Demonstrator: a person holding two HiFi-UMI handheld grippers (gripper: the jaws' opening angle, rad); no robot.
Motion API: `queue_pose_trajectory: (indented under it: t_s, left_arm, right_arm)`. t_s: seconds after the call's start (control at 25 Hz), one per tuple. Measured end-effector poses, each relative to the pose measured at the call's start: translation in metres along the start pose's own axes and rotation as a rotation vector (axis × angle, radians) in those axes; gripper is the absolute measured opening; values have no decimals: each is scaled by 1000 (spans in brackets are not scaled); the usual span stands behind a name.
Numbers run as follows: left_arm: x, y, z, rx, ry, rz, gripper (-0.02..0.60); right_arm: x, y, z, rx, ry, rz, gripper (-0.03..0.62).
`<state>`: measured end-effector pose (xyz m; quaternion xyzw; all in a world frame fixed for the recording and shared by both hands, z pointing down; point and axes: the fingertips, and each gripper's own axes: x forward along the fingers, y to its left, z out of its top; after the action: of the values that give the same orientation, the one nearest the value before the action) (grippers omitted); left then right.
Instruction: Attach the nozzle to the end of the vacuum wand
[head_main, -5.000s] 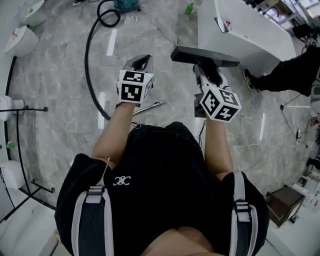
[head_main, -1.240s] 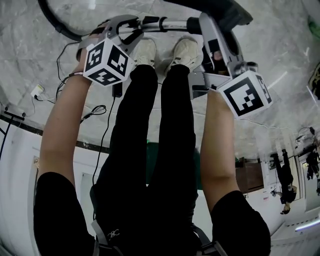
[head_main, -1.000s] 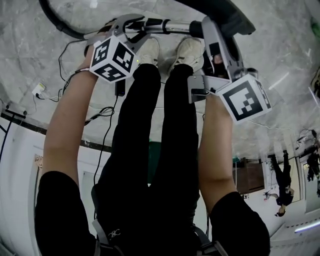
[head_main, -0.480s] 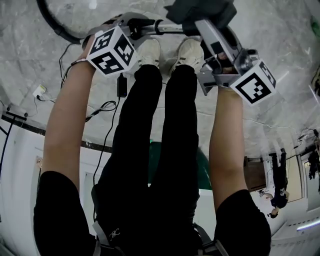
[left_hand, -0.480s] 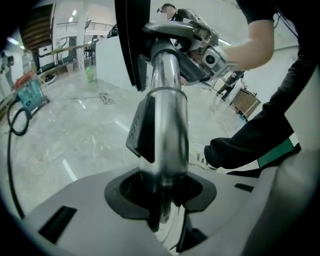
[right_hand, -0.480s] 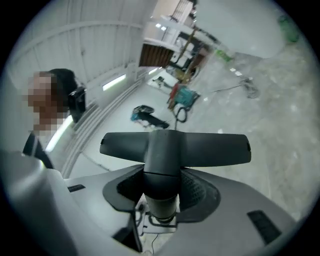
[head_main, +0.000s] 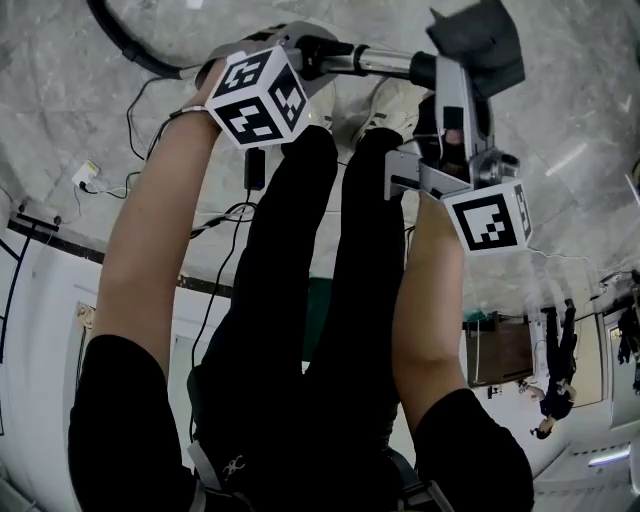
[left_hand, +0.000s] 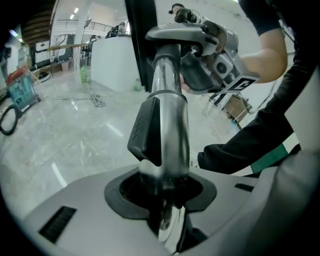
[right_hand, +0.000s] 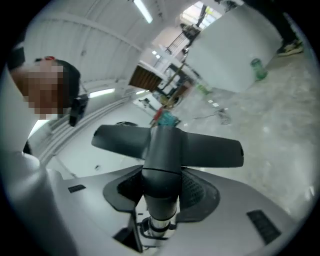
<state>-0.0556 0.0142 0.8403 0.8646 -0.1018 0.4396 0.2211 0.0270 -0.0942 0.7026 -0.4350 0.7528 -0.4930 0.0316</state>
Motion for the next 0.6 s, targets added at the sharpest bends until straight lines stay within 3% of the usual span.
queue_pose_trajectory:
  t_s: [0.08,0.16,0.32,0.52,0.6]
  left_arm:
    - [-9,-4,10,21,-42,-78,144]
    - [-14,-4,19,29,-63,-105,130]
    - [-10,-2,24,13,-25,-71,126]
    - [0,0,17,32,31,-38,123]
    - [3,6,17,26,24,-25,123]
  right_arm:
    - [2,13,5,66,33,246,189]
    - [6,6,12,177,28,333,189]
    - [10,-9,15,219,95,176,187]
    - [17,-16,2,54,312,-205,181]
    - [23,-16,2,14,349,-214,183]
